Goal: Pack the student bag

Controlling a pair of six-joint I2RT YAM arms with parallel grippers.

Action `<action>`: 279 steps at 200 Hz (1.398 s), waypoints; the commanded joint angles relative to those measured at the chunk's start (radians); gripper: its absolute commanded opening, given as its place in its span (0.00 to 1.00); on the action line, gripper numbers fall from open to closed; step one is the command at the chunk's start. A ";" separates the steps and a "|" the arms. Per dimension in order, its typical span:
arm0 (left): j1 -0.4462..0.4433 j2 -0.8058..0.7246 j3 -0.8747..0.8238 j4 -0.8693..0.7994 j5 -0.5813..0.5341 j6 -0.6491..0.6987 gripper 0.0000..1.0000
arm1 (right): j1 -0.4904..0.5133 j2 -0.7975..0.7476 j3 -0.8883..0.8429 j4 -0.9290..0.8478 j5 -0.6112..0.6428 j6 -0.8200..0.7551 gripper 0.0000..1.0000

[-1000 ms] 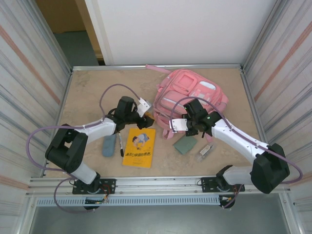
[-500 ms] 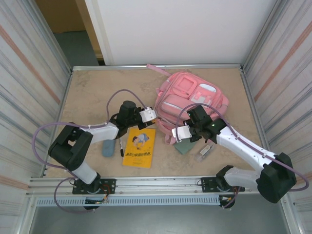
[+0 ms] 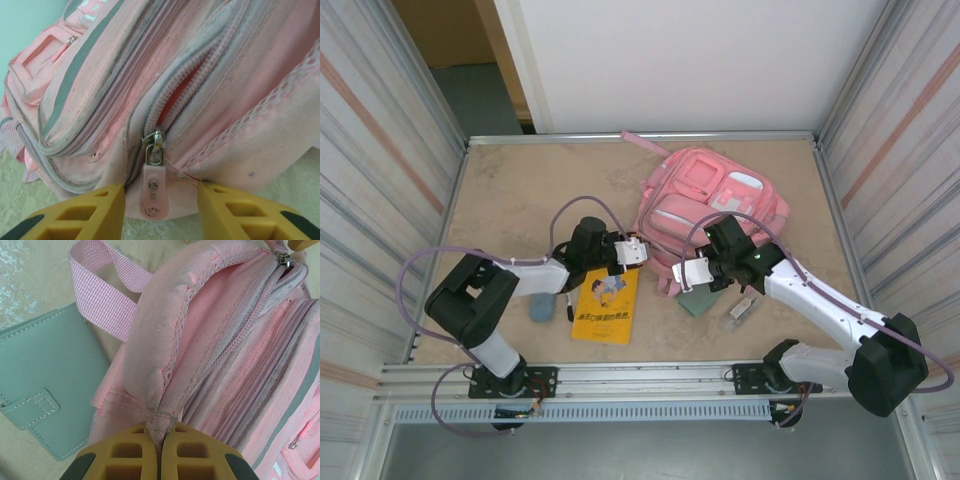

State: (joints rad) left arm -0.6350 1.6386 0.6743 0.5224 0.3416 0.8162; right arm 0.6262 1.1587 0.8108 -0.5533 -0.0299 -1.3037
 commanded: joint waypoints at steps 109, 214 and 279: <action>-0.021 0.039 0.009 0.134 0.031 0.032 0.31 | 0.001 -0.002 0.023 0.021 -0.029 -0.049 0.00; -0.032 0.000 0.027 0.054 -0.088 -0.011 0.00 | -0.015 0.021 0.026 0.035 -0.018 -0.042 0.00; 0.065 -0.049 0.004 -0.065 -0.445 -0.061 0.00 | -0.138 0.045 0.040 0.103 -0.072 -0.085 0.00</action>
State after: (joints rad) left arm -0.6315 1.6135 0.6895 0.4919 0.0971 0.8013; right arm 0.5484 1.2011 0.8116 -0.4927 -0.0891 -1.3270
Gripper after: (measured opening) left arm 0.124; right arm 0.050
